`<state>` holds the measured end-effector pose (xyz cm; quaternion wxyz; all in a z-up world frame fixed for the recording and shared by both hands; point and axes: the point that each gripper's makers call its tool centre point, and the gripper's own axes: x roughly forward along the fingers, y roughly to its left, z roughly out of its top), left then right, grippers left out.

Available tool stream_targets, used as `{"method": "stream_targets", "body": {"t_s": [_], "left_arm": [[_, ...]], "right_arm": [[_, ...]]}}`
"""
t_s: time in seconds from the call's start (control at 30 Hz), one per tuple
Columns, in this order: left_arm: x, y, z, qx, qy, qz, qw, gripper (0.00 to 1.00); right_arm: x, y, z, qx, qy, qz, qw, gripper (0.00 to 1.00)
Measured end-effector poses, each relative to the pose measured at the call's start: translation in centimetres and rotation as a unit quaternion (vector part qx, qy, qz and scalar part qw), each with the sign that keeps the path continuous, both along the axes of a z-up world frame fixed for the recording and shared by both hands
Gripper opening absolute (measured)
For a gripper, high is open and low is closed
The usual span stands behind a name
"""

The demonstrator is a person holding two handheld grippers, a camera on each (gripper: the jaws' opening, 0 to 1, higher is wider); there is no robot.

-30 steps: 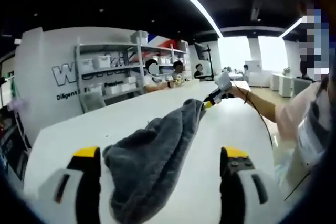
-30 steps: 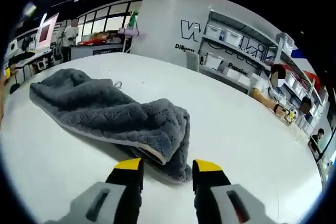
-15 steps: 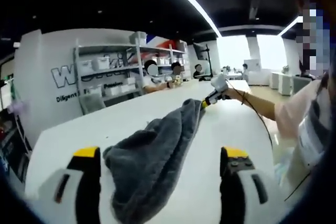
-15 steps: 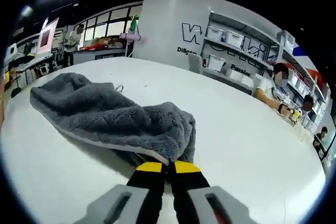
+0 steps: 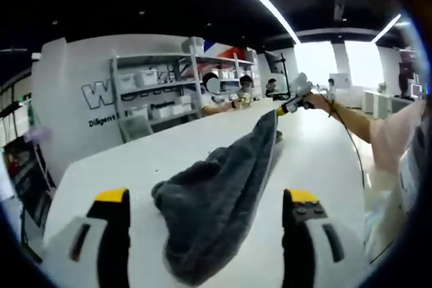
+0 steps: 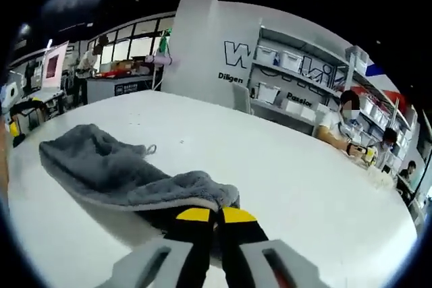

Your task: Fold the towel on the table until its edges align and the towel forms a compact rectangular stack.

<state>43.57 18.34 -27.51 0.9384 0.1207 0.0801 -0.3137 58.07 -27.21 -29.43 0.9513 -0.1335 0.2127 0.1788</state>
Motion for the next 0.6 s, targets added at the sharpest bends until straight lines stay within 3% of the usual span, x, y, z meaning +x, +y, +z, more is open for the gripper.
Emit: {"method": "stream_targets", "body": {"t_s": [0.47, 0.6], "left_arm": [[-0.1, 0.3, 0.1, -0.012, 0.002, -0.005, 0.9999, 0.99], [-0.1, 0.3, 0.1, -0.013, 0.003, -0.006, 0.9999, 0.99]], "right_arm": [[-0.3, 1.0, 6.5, -0.079, -0.031, 0.016, 0.9963, 0.03], [-1.9, 2.2, 8.0, -0.123, -0.026, 0.047, 0.991, 0.03]]}}
